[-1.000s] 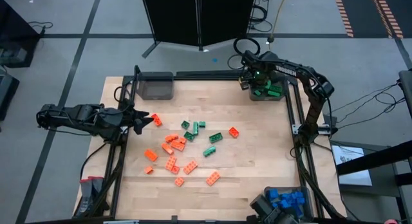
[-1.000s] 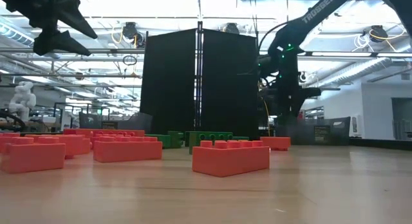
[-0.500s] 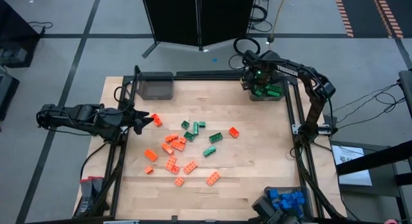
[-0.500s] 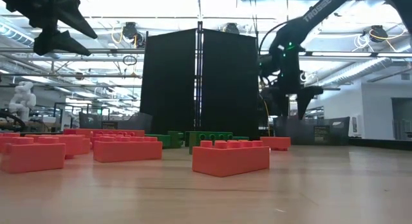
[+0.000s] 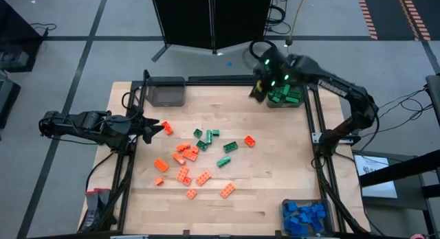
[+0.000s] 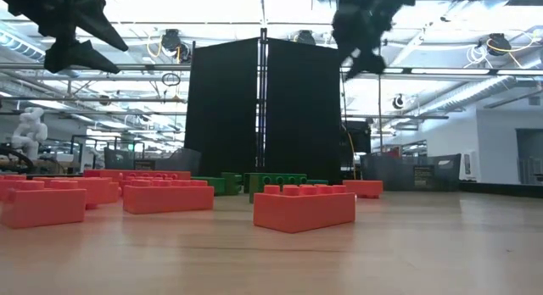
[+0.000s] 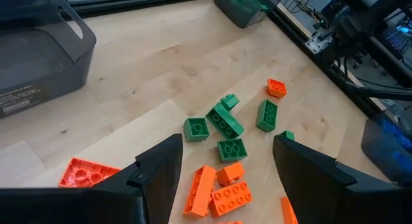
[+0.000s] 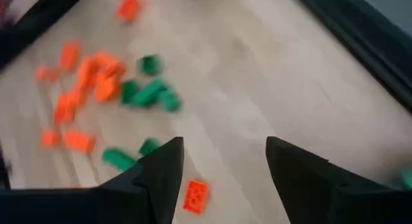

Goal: Sort blocks
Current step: Put the green game piece into the top right black bin

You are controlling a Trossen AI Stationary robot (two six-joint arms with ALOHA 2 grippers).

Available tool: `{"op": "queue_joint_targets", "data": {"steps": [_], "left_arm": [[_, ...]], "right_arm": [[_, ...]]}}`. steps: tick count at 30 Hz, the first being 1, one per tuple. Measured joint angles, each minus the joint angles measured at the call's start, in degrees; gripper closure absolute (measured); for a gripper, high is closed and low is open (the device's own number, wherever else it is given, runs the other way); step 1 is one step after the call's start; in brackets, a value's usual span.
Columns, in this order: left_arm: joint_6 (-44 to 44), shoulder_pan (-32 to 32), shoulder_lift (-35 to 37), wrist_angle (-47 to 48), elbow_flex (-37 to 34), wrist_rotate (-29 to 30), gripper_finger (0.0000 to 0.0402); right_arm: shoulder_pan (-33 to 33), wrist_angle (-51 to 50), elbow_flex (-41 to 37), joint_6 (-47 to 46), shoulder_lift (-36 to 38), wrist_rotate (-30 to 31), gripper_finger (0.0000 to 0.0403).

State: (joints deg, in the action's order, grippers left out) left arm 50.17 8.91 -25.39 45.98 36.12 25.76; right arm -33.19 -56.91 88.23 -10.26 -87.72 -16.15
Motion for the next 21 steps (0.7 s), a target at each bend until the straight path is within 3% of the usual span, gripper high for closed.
{"op": "queue_joint_targets", "data": {"steps": [7,15,21], "left_arm": [[0.02,0.00,-0.02,0.02,0.00,0.02,0.0157],[0.39,0.00,-0.09,0.11,0.02,0.00,0.0157],[0.42,0.00,-0.09,0.56,0.02,-0.04,0.0157]], "right_arm": [[16.12,7.67,-0.02,12.44,-5.52,6.95,0.0186],[22.44,7.52,-0.11,21.87,-15.60,7.17,0.0184],[25.59,7.43,-0.11,24.45,-20.87,6.89,0.0152]]}}
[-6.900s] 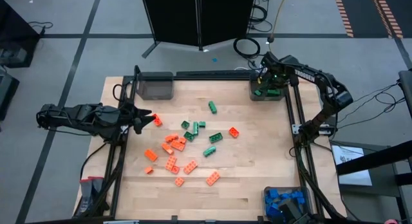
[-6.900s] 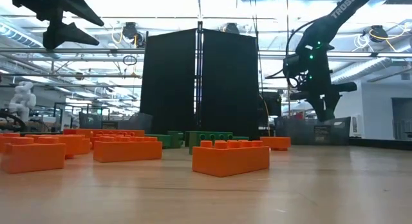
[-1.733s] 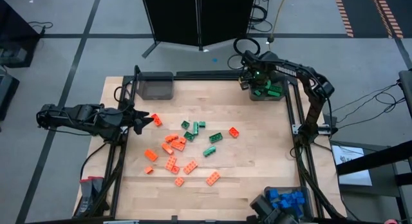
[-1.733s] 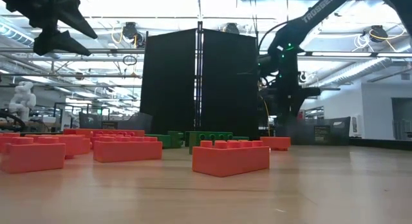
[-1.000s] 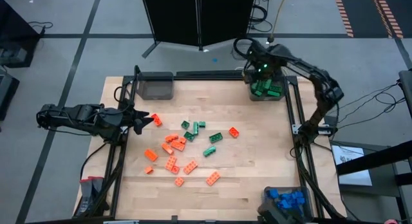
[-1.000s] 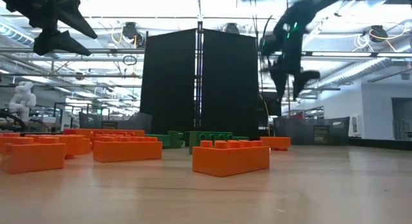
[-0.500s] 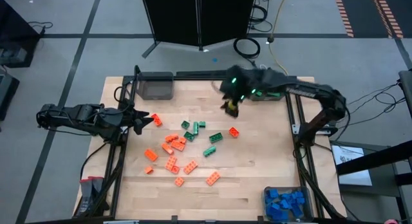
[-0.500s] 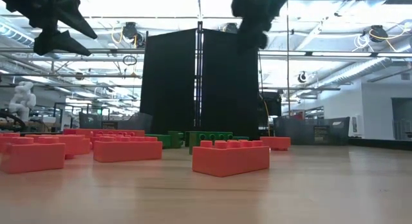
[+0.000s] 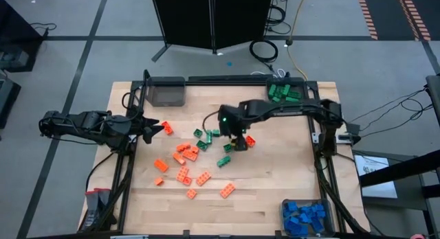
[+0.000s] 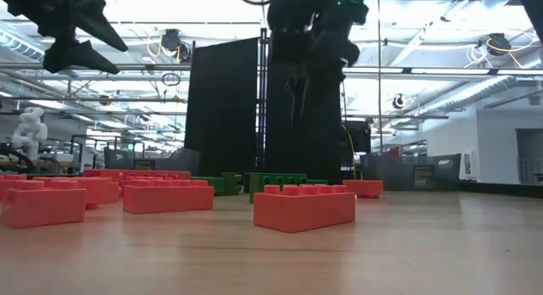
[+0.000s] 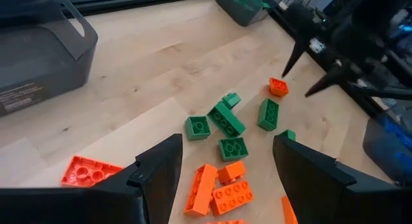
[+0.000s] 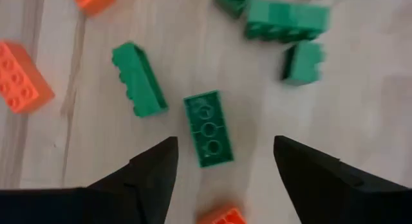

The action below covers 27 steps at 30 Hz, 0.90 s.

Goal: Sort blocks
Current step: Put the green game piece into the top right black bin

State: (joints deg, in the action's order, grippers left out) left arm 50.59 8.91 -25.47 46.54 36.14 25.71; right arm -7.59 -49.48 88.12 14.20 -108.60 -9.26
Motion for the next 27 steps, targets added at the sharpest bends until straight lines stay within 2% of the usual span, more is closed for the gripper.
{"op": "queue_joint_targets", "data": {"steps": [5,9,23,27], "left_arm": [[0.02,0.02,0.00,1.32,0.00,-0.02,0.0157],[0.02,0.00,0.00,1.51,0.00,0.00,0.0157],[0.11,0.00,0.00,2.06,0.00,0.09,0.0157],[0.15,0.00,0.00,2.03,0.01,0.09,0.0157]], "right_arm": [[1.70,0.19,0.02,0.02,-2.66,-0.06,0.0118],[2.47,0.22,0.02,0.02,-4.98,0.22,0.0106],[2.40,2.34,0.13,0.46,-13.87,1.92,0.0109],[2.86,2.19,0.33,0.37,-14.80,5.92,0.0134]]}}
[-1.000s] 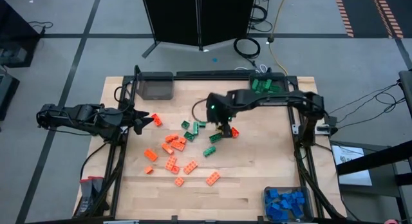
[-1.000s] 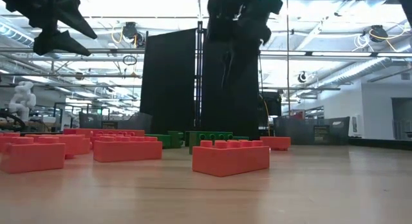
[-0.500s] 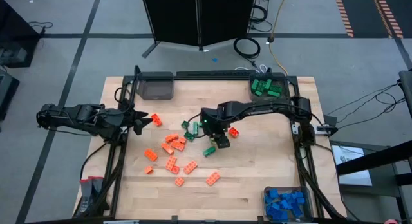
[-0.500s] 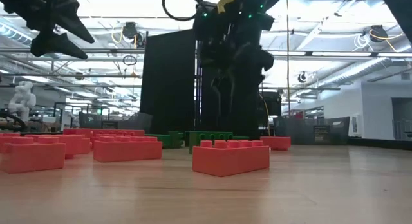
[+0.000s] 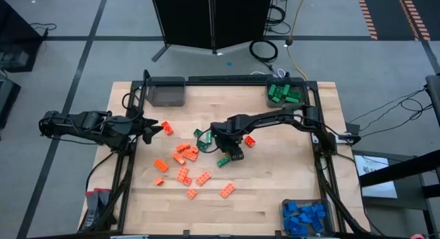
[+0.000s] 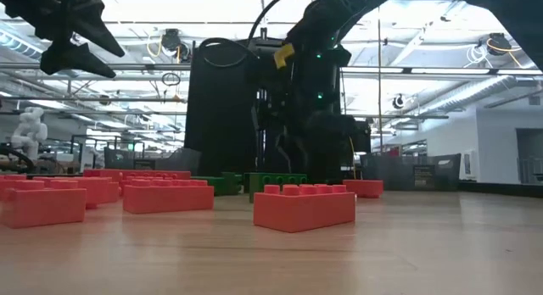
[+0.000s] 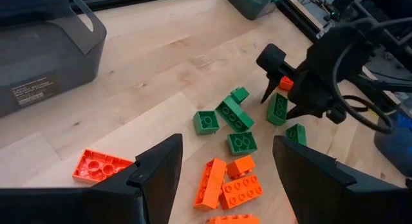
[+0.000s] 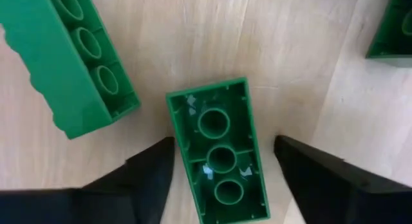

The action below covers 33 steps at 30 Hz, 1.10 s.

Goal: Sort blocks
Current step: Put the green game piece into the top right black bin

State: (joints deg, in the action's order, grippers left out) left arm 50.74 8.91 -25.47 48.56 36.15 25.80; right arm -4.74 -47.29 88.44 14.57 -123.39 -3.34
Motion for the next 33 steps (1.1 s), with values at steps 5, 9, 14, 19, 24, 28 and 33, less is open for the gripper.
{"op": "queue_joint_targets", "data": {"steps": [5,9,14,19,24,28,33], "left_arm": [[-0.01,0.01,-0.02,0.00,0.00,0.02,0.0157],[-0.02,0.01,-0.02,-0.01,0.01,0.55,0.0157],[-0.04,0.00,-0.02,-0.01,0.01,0.68,0.0157],[-0.04,0.01,-0.02,0.03,-0.01,0.70,0.0157],[-0.02,0.02,0.00,-0.01,0.00,0.59,0.0157],[-0.06,0.02,-0.01,0.01,-0.01,0.57,0.0157],[-0.07,0.02,-0.02,0.03,-0.01,0.57,0.0157]], "right_arm": [[0.18,-0.80,0.13,-0.21,0.39,3.02,0.0271],[0.05,-3.47,2.74,-0.39,0.10,5.29,0.0287],[-1.54,-8.73,10.82,-1.89,0.47,9.00,0.0287],[-7.30,-13.45,16.70,-1.25,5.61,11.16,0.0287],[-17.59,-19.23,17.03,-5.21,14.46,15.98,0.0287],[-28.13,-23.57,16.17,-12.20,19.79,18.47,0.0287],[-38.35,-25.40,12.69,-18.46,24.45,20.86,0.0287]]}}
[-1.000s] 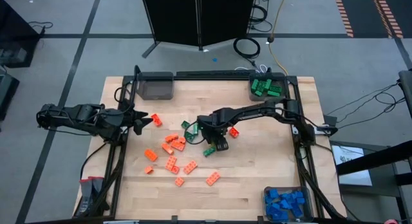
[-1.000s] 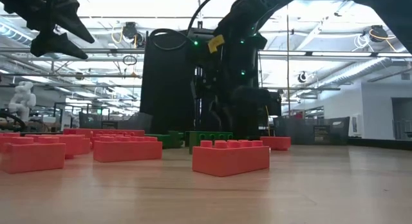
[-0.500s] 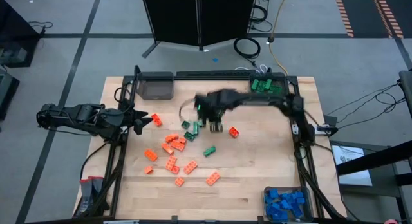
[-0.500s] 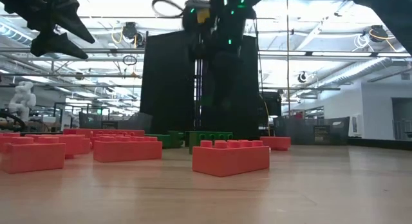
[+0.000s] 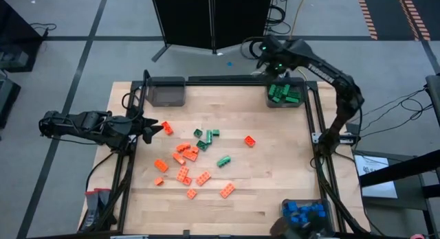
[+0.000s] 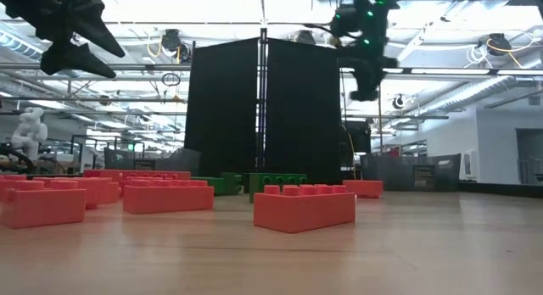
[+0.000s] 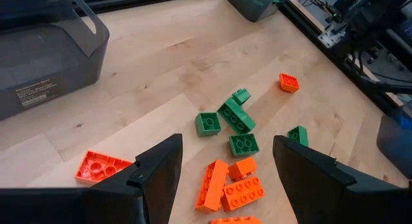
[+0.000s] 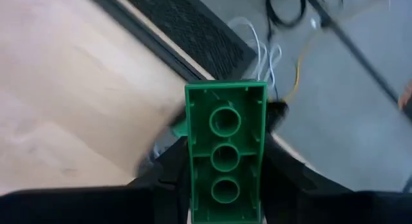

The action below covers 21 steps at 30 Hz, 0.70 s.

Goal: Sort blocks
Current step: Put the green game piece into the top right black bin

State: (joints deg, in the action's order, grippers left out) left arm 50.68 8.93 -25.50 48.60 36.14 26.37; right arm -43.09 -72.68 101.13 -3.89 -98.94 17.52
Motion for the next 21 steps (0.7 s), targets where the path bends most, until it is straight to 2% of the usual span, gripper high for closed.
{"op": "queue_joint_targets", "data": {"steps": [6,12,21], "left_arm": [[0.03,0.00,0.00,0.00,0.00,-0.02,0.0157],[0.07,0.00,0.00,-0.02,0.00,-0.68,0.0157],[0.04,0.00,0.00,0.00,0.02,-0.65,0.0157]], "right_arm": [[-6.74,-0.08,-7.94,-2.97,0.74,-0.77,0.0287],[-10.80,2.05,-17.58,-5.89,0.64,-2.90,0.0287],[-14.24,2.90,-23.27,-7.63,0.64,-2.87,0.0287]]}}
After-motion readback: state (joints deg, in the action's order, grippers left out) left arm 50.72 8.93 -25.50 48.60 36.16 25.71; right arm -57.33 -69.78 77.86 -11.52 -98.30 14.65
